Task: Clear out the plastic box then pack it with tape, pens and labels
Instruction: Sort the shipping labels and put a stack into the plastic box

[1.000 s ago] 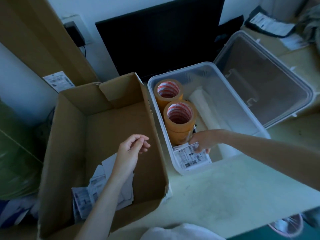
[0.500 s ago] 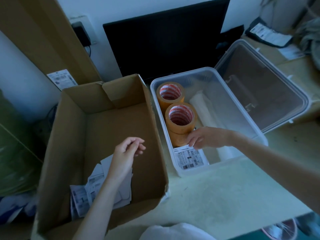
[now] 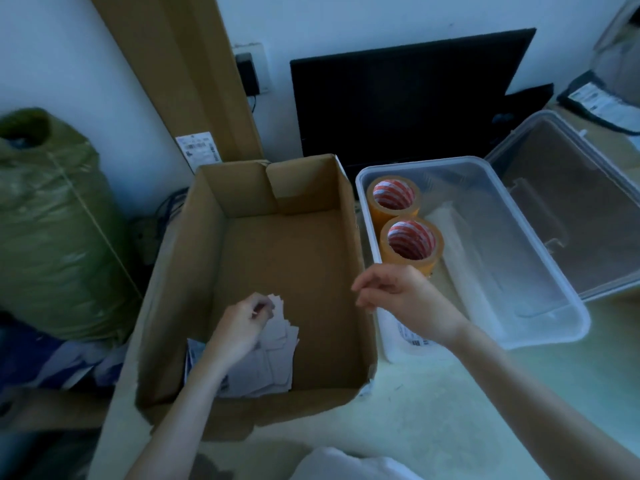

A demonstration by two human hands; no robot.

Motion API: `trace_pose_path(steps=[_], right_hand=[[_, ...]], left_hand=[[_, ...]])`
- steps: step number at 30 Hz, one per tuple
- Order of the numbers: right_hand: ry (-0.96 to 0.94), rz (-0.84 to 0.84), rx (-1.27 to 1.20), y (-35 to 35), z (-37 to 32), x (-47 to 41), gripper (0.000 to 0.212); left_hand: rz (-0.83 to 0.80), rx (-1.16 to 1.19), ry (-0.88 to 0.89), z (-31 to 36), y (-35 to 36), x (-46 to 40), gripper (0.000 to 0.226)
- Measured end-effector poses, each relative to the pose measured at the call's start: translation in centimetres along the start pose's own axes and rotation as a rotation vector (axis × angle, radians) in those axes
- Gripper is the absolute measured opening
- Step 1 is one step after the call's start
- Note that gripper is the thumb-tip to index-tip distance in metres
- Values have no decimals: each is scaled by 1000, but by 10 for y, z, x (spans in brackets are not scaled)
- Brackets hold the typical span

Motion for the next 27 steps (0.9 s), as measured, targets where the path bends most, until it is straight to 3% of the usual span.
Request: trace_pose_path(steps=[3, 6, 10, 13, 20, 27], right_hand=[[-6, 68, -10, 12, -5, -3, 18], [0, 0, -40, 29, -12, -6, 18], [38, -91, -102, 54, -14, -14, 14], [64, -119, -121, 67, -11, -18, 12], [134, -122, -165, 79, -4, -20, 14], [167, -116, -206, 83, 3, -18, 13]], left_hand=[[-47, -283, -101, -34, 3, -8, 21], [-150, -531, -191, -54, 12, -14, 39], [-232, -660, -245, -63, 28, -18, 51], [-192, -746, -239, -64, 37, -18, 59], [-154, -910, -191, -62, 29, -27, 55], [-196, -837, -163, -67, 22, -33, 21]])
Point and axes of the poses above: each hand's wrist, its own x-axis away from the middle knuckle, its own y-axis out of the palm, z = x × y, the point moved 3 cm from there along -x, towards the middle knuckle, and after that the axes turned 10 degrees about -y, right-handed, at the moved point
